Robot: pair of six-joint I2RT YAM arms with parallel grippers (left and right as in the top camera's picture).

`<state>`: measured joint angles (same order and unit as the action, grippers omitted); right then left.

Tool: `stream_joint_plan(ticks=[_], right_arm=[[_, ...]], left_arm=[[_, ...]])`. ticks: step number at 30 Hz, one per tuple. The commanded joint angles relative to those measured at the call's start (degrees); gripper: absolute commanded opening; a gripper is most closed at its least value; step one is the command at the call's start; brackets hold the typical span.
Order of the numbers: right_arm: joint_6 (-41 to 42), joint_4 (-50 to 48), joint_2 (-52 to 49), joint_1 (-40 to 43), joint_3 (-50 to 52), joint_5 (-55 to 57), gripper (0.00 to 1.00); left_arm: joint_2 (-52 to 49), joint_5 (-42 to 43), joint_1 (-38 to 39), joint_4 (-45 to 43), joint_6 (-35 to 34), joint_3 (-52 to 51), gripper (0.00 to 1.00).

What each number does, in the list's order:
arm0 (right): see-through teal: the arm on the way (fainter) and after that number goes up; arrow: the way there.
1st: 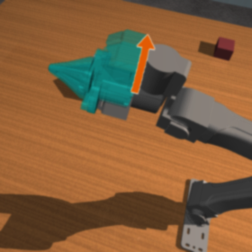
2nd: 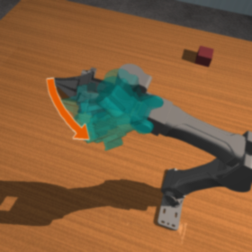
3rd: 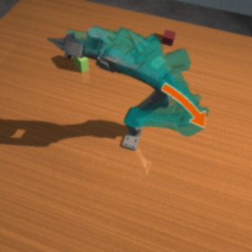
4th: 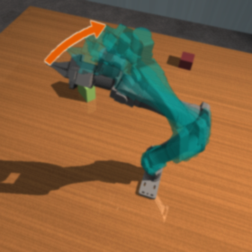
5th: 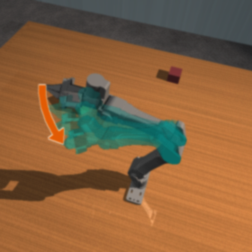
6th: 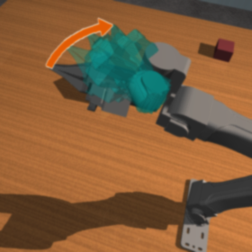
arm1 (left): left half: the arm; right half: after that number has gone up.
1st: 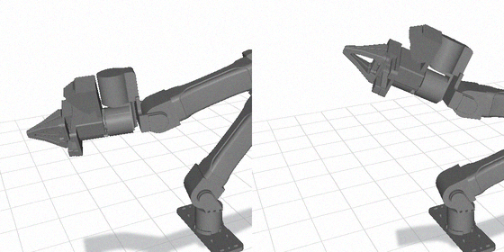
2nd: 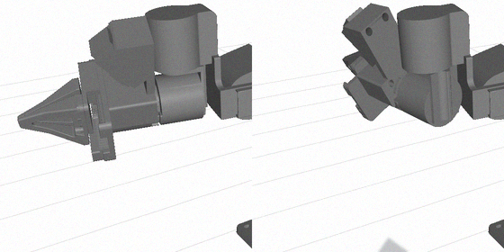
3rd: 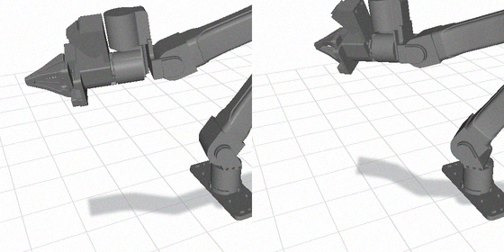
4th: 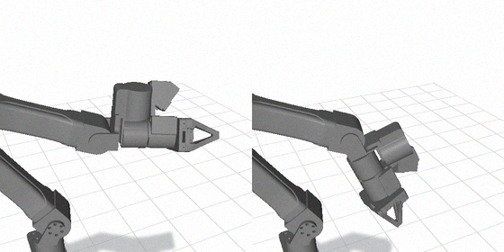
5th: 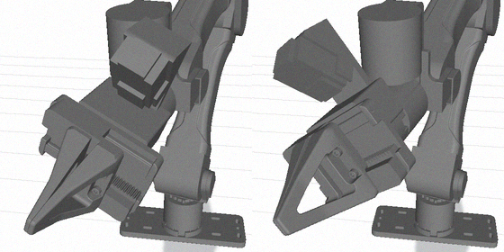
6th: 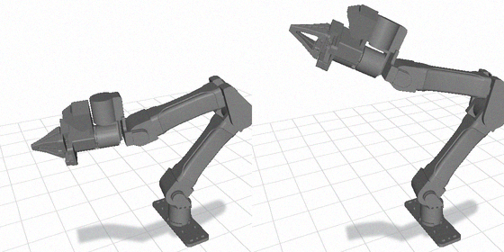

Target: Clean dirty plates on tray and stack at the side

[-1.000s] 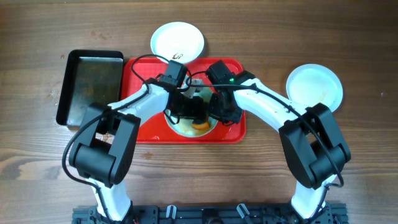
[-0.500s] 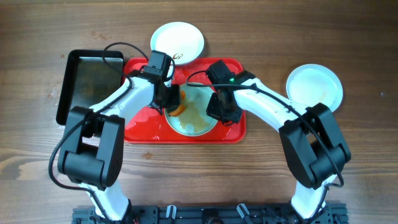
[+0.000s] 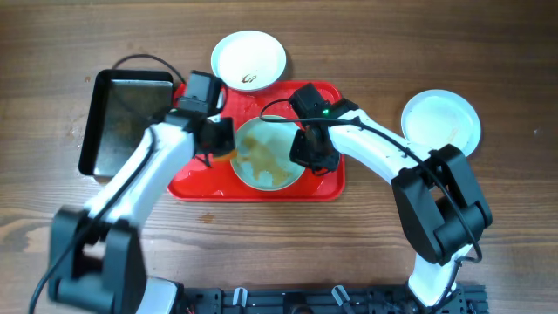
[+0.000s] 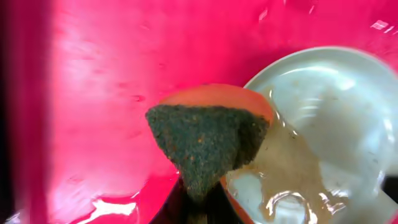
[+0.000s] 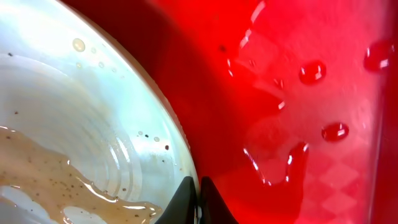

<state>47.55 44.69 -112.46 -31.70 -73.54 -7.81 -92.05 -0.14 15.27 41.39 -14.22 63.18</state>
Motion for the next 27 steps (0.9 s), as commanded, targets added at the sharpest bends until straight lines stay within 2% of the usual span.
stream_joint_plan(ticks=[1, 5, 13, 24, 27], right_arm=[[-2.8, -0.3, 1.4, 0.3, 0.6, 4.7, 0.05], [-4.2, 0.2, 6.0, 0.3, 0.6, 9.4, 0.05], [-9.9, 5.8, 19.8, 0.3, 0.6, 18.4, 0.05], [-14.7, 14.1, 21.5, 0.3, 0.0, 32.0, 0.05], [-16.3, 13.9, 21.5, 0.3, -1.4, 27.4, 0.04]], left_arm=[[6.0, -4.5, -1.3, 3.5, 0.5, -0.2, 0.04], [6.4, -4.0, -5.1, 6.3, 0.5, -0.2, 0.04], [6.2, 3.4, -10.7, 6.0, 1.8, -0.2, 0.04], [4.4, 4.2, -11.3, 5.0, 2.0, -0.2, 0.04], [3.7, 4.2, -11.3, 4.7, 2.0, -0.2, 0.04]])
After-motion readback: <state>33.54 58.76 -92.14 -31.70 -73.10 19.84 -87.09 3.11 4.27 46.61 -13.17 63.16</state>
